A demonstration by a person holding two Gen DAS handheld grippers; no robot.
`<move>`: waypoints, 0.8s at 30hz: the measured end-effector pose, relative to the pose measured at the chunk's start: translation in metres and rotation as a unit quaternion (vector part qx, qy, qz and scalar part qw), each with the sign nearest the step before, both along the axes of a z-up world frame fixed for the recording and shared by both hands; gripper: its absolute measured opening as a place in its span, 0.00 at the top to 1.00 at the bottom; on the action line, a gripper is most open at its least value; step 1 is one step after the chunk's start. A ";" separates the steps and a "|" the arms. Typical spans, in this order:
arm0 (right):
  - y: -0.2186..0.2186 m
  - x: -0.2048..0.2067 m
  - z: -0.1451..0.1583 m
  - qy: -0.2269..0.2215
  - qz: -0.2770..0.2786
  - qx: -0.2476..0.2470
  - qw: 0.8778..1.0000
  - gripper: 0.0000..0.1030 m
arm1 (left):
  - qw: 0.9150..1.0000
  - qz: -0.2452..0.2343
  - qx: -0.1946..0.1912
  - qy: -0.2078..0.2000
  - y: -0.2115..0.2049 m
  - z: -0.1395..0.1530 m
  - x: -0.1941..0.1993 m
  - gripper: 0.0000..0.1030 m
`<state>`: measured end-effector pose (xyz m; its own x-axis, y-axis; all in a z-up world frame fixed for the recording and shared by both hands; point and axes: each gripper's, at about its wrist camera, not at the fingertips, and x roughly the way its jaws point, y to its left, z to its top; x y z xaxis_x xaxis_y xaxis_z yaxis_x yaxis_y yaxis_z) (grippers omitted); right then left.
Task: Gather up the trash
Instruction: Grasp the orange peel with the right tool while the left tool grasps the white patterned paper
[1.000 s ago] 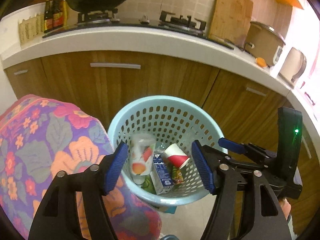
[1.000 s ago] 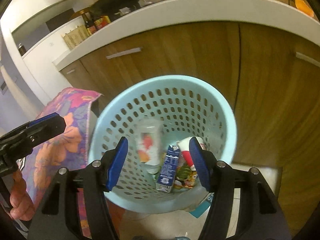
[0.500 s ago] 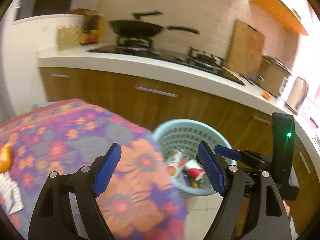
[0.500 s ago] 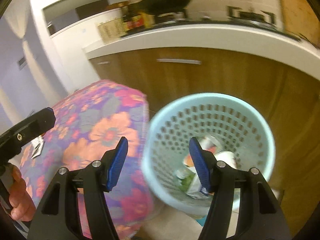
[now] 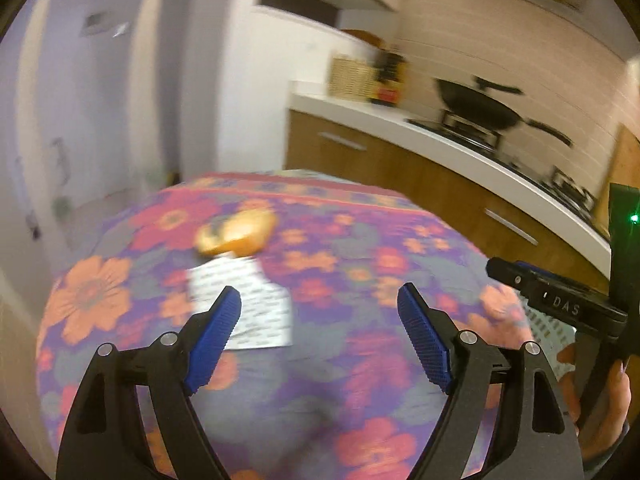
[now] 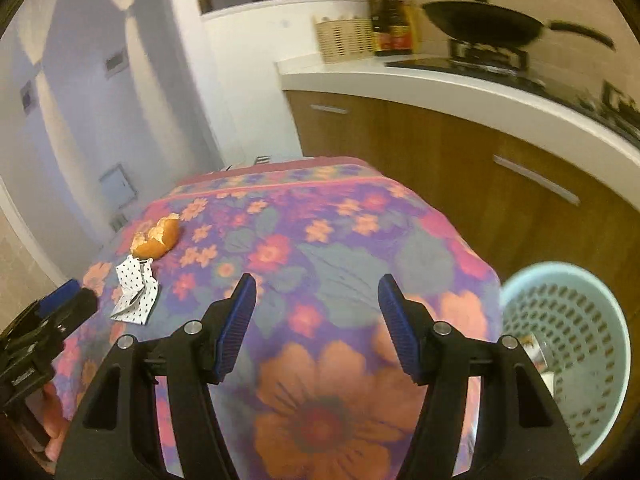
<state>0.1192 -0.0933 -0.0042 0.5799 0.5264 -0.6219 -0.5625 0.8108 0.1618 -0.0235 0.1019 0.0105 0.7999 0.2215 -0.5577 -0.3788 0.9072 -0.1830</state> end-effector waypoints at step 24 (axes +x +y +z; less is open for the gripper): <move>0.208 0.036 -0.012 0.033 0.205 0.022 0.978 0.40 | 0.989 0.054 -0.057 0.122 0.071 -0.059 0.034 0.34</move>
